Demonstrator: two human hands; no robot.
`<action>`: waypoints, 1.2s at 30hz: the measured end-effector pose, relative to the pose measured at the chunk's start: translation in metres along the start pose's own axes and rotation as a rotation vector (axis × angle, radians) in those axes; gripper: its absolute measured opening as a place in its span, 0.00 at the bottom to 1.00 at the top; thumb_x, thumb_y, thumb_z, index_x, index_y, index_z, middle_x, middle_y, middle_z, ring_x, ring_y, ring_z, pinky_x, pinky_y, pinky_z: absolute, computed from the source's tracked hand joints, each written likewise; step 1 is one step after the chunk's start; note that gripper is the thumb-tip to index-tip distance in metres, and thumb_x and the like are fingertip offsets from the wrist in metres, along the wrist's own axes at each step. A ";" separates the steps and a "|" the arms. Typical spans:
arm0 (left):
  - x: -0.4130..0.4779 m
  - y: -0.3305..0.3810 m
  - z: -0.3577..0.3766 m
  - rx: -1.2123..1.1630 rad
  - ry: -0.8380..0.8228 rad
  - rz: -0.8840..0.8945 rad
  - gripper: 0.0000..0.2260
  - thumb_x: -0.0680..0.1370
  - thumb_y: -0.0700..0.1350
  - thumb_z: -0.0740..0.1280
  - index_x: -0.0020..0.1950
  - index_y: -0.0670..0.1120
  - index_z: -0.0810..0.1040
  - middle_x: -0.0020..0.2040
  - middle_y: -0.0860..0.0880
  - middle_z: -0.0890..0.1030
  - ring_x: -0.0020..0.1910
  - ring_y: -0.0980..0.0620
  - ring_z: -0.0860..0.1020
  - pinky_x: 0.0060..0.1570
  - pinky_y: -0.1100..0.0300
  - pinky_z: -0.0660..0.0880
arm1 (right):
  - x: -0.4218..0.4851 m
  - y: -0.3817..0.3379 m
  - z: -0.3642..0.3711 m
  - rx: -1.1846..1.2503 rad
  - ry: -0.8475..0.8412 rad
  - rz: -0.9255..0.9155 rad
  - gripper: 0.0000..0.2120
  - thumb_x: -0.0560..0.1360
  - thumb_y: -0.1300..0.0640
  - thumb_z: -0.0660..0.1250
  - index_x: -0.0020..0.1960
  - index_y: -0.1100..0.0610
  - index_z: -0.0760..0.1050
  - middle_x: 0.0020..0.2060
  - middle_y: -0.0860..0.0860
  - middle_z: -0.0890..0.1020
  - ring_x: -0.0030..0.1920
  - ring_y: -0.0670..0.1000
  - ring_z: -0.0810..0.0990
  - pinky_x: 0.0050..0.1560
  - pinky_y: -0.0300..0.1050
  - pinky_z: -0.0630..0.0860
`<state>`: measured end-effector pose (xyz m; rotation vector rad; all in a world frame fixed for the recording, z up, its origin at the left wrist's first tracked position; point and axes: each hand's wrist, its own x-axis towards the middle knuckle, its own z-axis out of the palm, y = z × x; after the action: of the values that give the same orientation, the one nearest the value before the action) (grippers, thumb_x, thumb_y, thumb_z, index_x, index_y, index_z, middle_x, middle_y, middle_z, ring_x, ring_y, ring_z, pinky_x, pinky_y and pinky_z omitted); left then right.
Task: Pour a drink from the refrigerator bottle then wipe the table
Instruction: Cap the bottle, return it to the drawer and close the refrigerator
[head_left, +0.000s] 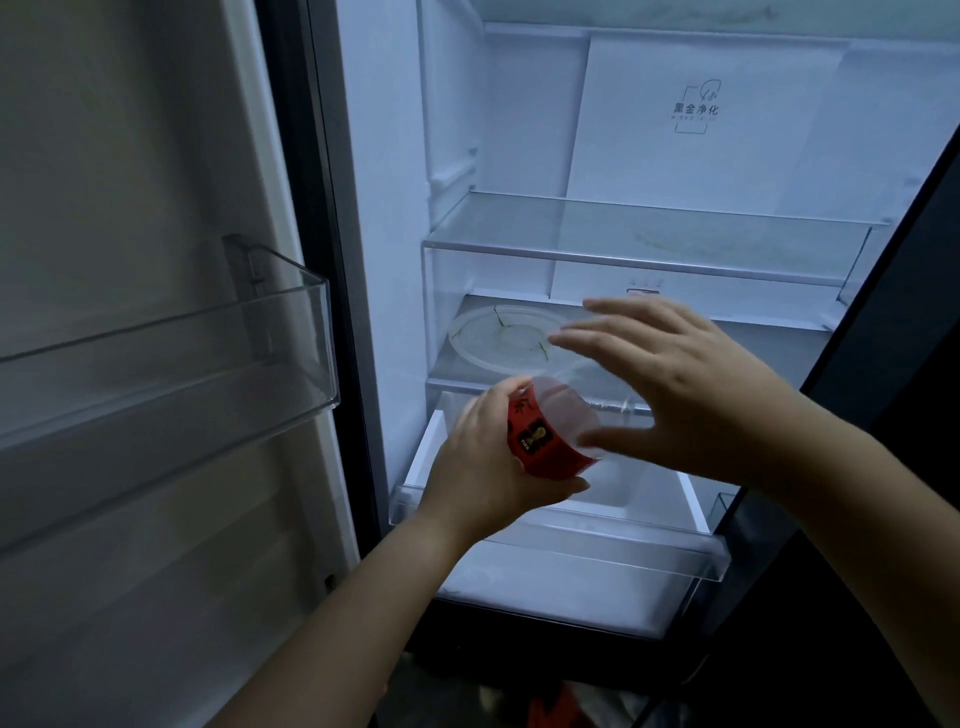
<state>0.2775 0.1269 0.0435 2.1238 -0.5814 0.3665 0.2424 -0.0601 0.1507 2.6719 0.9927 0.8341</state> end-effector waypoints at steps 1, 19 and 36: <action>0.000 0.000 0.002 -0.003 0.005 -0.013 0.40 0.55 0.65 0.75 0.63 0.62 0.63 0.53 0.69 0.70 0.56 0.63 0.68 0.50 0.66 0.69 | -0.004 0.001 0.001 -0.013 -0.065 -0.009 0.35 0.69 0.33 0.63 0.70 0.51 0.67 0.65 0.48 0.75 0.68 0.52 0.70 0.69 0.49 0.63; 0.003 -0.036 -0.009 0.411 -0.371 0.209 0.41 0.65 0.58 0.75 0.73 0.55 0.59 0.64 0.55 0.72 0.63 0.53 0.68 0.57 0.58 0.69 | -0.086 0.004 0.059 0.105 -0.100 0.296 0.39 0.65 0.36 0.70 0.68 0.59 0.70 0.59 0.54 0.80 0.55 0.58 0.80 0.52 0.51 0.77; 0.060 -0.082 0.025 0.570 -0.491 0.166 0.40 0.65 0.57 0.74 0.73 0.51 0.61 0.64 0.50 0.73 0.63 0.48 0.69 0.57 0.56 0.66 | -0.119 -0.016 0.137 0.367 -0.029 0.480 0.10 0.76 0.54 0.63 0.40 0.59 0.72 0.35 0.51 0.72 0.37 0.54 0.73 0.33 0.48 0.70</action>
<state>0.3728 0.1318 0.0003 2.7486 -1.0343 0.0960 0.2363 -0.1204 -0.0217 3.3001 0.5382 0.7414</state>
